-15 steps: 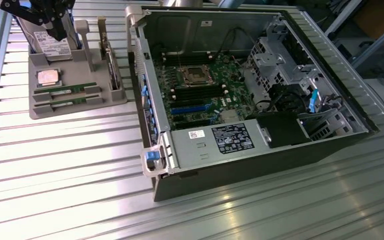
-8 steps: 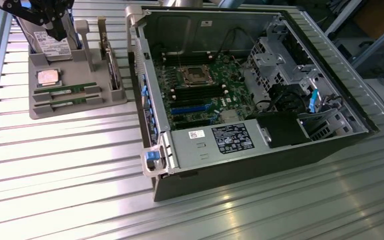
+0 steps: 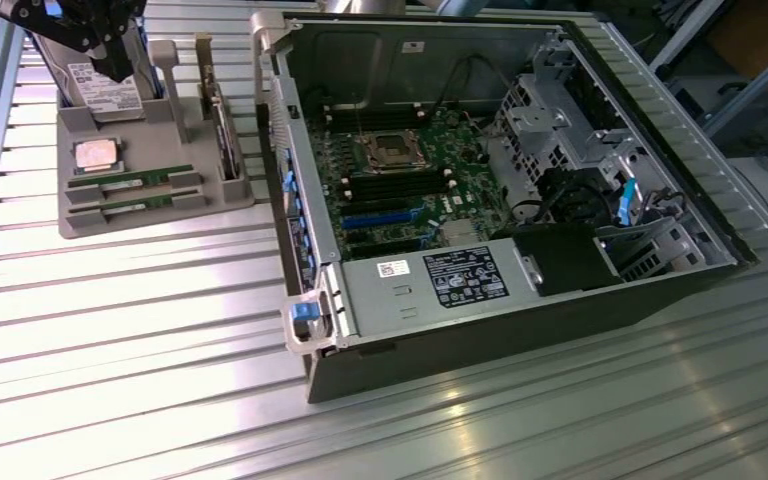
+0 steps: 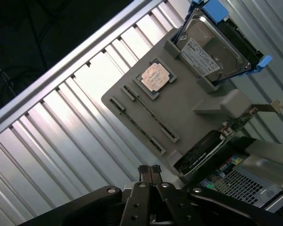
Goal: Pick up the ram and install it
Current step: 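Pick up the ram and move it above insertion slot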
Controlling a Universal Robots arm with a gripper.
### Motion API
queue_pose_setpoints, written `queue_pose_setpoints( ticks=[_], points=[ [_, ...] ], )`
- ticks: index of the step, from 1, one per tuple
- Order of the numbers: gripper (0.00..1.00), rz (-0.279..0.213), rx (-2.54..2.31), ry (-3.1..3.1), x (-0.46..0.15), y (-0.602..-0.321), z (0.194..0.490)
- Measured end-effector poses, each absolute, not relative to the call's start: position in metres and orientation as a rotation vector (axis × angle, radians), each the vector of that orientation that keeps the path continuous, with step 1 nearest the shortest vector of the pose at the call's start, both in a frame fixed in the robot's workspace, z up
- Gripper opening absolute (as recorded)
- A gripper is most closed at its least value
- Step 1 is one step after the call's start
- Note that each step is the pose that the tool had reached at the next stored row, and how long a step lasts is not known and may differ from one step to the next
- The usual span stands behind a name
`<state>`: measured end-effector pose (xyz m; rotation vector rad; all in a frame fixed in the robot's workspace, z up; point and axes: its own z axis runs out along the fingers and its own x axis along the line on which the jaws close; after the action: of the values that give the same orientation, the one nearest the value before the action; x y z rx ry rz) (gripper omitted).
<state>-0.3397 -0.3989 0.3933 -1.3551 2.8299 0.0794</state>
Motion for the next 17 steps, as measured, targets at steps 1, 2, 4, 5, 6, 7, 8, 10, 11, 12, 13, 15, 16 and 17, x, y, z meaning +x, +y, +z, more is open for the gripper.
queue_pose_setpoints(
  ticks=[1,2,4,5,6,7,8,10,11,12,13,15,16,17],
  points=[
    [0.1,0.079,-1.369,2.823,-0.3397,-0.3989,0.3933],
    [0.1,0.079,-1.378,2.819,-0.3397,-0.3989,0.3933],
    [0.1,0.079,-1.397,2.811,-0.3397,-0.3989,0.3933],
    [0.1,0.079,-1.404,2.807,-0.3397,-0.3989,0.3933],
    [0.1,0.079,-1.409,2.805,-0.3397,-0.3989,0.3933],
    [0.1,0.079,-1.412,2.803,-0.3397,-0.3989,0.3933],
    [0.1,0.079,-1.415,2.802,-0.3397,-0.3989,0.3933],
    [0.1,0.079,-1.425,2.797,-0.3397,-0.3989,0.3933],
    [0.1,0.079,-1.436,2.792,-0.3397,-0.3989,0.3933],
    [0.1,0.079,-1.441,2.789,-0.3397,-0.3989,0.3933],
    [0.1,0.079,-1.448,2.786,-0.3397,-0.3989,0.3933],
    [0.1,0.079,-1.46,2.78,-0.3397,-0.3989,0.3933],
    [0.1,0.079,-1.465,2.777,-0.3397,-0.3989,0.3933],
    [0.1,0.079,-1.468,2.775,-0.3397,-0.3989,0.3933]
  ],
)
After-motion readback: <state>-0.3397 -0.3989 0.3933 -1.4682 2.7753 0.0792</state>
